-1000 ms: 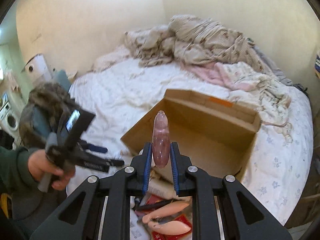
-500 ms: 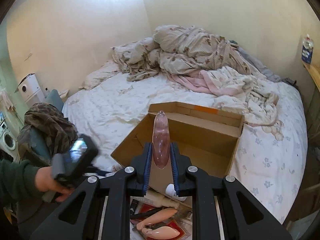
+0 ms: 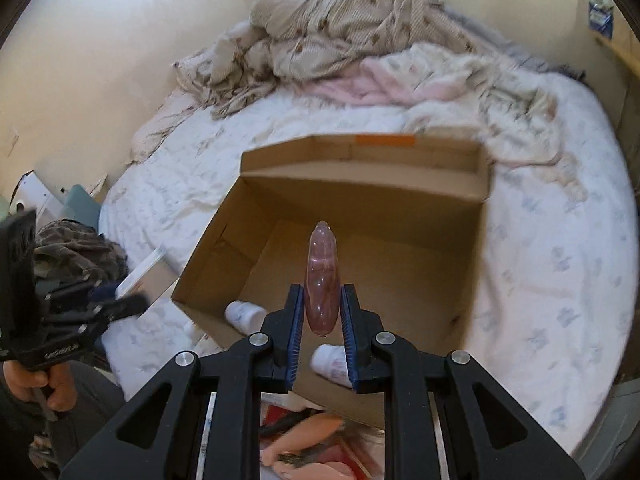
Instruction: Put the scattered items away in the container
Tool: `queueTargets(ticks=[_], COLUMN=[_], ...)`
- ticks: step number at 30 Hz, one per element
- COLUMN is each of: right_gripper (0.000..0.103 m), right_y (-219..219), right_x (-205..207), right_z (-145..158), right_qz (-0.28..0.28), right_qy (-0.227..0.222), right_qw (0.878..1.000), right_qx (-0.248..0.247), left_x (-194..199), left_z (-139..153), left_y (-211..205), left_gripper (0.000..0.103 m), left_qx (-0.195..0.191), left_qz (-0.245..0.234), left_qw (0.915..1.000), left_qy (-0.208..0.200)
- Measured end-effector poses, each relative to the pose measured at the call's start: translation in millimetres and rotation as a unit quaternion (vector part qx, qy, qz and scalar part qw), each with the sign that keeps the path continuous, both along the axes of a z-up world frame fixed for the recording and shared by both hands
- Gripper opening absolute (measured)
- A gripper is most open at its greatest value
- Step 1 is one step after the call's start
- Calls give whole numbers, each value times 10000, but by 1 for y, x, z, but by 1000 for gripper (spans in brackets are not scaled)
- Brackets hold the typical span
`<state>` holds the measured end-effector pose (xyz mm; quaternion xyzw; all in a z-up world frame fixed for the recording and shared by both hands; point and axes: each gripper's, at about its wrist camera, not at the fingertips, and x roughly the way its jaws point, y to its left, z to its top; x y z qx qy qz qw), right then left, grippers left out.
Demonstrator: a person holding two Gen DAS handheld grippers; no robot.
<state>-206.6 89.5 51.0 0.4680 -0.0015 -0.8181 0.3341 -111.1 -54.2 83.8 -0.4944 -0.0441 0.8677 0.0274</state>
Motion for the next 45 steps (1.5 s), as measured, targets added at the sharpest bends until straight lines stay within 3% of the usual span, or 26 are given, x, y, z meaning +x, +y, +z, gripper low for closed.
queueTargets(ticks=[5, 9, 12, 14, 22, 26, 28, 30, 33, 34, 36, 39, 42, 45], right_gripper=[20, 20, 20, 20, 21, 23, 24, 24, 31, 36, 65, 66, 66, 66], right_y=[-16, -24, -23, -22, -25, -24, -21, -18, -15, -15, -17, -15, -14, -12], right_x=[-9, -19, -28, -32, -36, -40, -41, -41, -40, -39, -37, -32, -32, -28], right_z=[-27, -48, -64, -67, -71, -65, -60, -55, -49, -47, -39, -22, -15, -8], right_qz=[92, 26, -95, -174, -250, -419, -442, -521, -612, -626, -699, -714, -703, -710], right_qy=[-419, -810, -1197, -1247, -1227, -1259, -1187, -1044, -1043, -1020, -751, -324, -245, -150], right_qw=[9991, 9967, 9928, 9920, 9904, 9892, 9902, 9908, 9894, 9892, 9901, 9924, 9941, 9946], right_qx=[-40, 8, 27, 92, 578, 620, 583, 685, 804, 847, 956, 947, 788, 735], left_x=[-38, -56, -69, -76, -88, -87, -86, -83, -77, -75, -68, -52, -37, -7], left_z=[-34, -61, -78, -86, -107, -106, -104, -98, -84, -79, -65, -45, -23, -23], left_y=[22, 26, 32, 38, 30, 30, 30, 31, 32, 31, 28, 22, 10, 7], left_gripper=[26, 26, 26, 26, 27, 28, 35, 57, 78, 78, 78, 78, 79, 79], left_qx=[-541, -757, -774, -910, -685, -579, -564, -484, -460, -457, -373, -370, -319, -302], left_qz=[-137, -35, -24, -84, 263, 222, 228, 194, 232, 251, 238, 227, 166, 128], left_qw=[9984, 9966, 9956, 9943, 9930, 9934, 9932, 9941, 9950, 9954, 9965, 9976, 9989, 9992], left_qy=[-98, -323, -530, -547, -927, -965, -993, -951, -850, -798, -704, -532, -312, -230])
